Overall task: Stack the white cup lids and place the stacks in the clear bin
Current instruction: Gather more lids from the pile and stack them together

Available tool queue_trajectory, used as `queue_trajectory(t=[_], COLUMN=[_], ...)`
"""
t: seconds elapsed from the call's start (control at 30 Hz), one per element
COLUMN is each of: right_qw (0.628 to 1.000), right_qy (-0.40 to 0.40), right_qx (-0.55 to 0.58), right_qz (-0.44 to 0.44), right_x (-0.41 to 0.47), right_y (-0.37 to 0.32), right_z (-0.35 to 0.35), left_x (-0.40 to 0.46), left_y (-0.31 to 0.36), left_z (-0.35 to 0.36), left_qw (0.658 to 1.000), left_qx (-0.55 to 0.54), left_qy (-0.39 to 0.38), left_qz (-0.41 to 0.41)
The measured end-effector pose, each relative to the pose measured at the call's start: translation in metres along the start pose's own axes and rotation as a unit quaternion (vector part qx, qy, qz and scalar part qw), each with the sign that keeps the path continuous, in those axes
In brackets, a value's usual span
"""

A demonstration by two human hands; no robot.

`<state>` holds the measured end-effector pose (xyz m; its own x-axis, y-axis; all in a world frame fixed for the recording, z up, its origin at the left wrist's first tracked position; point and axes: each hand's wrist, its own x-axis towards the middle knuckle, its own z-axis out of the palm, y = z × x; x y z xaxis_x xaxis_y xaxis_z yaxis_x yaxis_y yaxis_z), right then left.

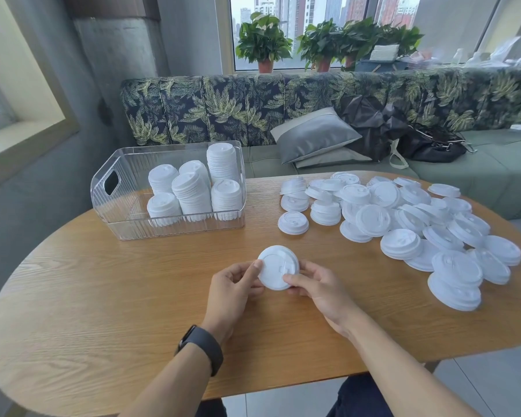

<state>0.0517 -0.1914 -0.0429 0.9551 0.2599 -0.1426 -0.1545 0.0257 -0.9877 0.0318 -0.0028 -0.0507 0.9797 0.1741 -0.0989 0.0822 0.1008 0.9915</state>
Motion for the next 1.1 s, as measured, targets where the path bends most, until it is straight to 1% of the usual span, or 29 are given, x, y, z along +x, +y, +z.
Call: queue_trajectory(t=[0.07,0.27,0.47,0.6,0.8,1.1], right_qw=[1.000,0.998,1.000,1.000,1.000,1.000], right_qy=[-0.001,0.033,0.003,-0.003,-0.014,0.006], right_qx=[0.004,0.044,0.023,0.011,-0.001,-0.015], right_qz=[0.002,0.003,-0.001,0.001,-0.002,-0.019], right_x=[0.0004,0.0025,-0.0001,-0.0018,-0.0031,-0.0010], right_y=[-0.0005,0.0007,-0.0014,-0.0029,-0.0042,-0.0008], right_z=[-0.0004,0.0017,0.0013,0.0015,0.0011,0.0033], left_x=[0.0012,0.0014,0.0005,-0.0003,-0.0016,-0.0032], left_y=[-0.0011,-0.0006,0.0026,0.0026,0.0047,0.0060], left_z=[-0.0003,-0.0010,0.0006,-0.0002,-0.0008,-0.0004], left_qw=[1.000,1.000,1.000,1.000,1.000,0.999], left_qx=[0.003,0.006,-0.007,0.002,0.006,0.007], left_qy=[-0.003,-0.005,-0.008,-0.023,-0.021,-0.043], left_qz=[-0.002,-0.004,-0.005,0.000,0.006,0.001])
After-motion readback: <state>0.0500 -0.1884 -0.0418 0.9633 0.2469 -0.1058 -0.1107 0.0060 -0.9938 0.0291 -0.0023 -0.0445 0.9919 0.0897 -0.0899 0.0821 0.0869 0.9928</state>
